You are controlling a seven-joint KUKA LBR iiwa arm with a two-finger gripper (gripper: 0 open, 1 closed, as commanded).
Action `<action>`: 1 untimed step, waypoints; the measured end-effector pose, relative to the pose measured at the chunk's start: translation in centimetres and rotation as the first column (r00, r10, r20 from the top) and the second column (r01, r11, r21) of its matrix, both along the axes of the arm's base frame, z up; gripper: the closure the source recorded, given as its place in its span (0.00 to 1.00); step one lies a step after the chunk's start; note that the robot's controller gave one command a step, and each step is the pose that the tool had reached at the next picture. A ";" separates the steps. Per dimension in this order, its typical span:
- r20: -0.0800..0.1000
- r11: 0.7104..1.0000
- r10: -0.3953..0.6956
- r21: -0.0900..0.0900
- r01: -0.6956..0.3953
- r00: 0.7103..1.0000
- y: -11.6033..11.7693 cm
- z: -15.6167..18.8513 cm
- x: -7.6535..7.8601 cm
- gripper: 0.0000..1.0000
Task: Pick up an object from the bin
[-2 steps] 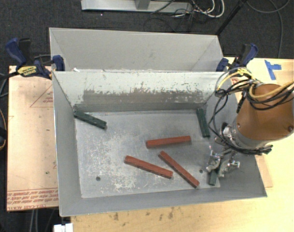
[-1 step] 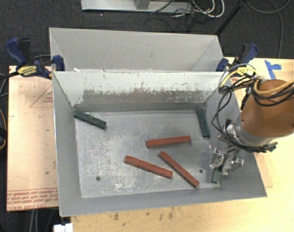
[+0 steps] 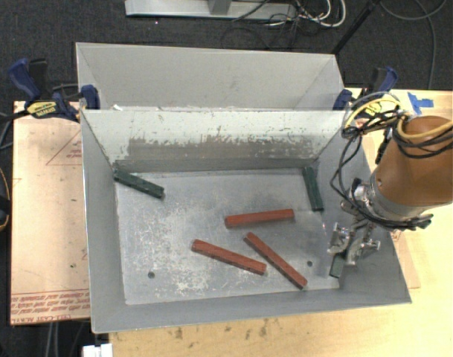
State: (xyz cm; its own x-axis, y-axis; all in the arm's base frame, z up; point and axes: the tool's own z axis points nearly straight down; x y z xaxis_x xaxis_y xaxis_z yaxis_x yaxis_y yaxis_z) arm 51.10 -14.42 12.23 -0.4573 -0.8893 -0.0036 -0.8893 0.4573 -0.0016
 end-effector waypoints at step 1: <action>0.002 1.000 -0.001 -0.001 0.001 1.000 0.0 0.7 0.0 1.00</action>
Offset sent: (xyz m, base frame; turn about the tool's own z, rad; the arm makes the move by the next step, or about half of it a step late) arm 0.0000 0.0001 0.0542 0.0000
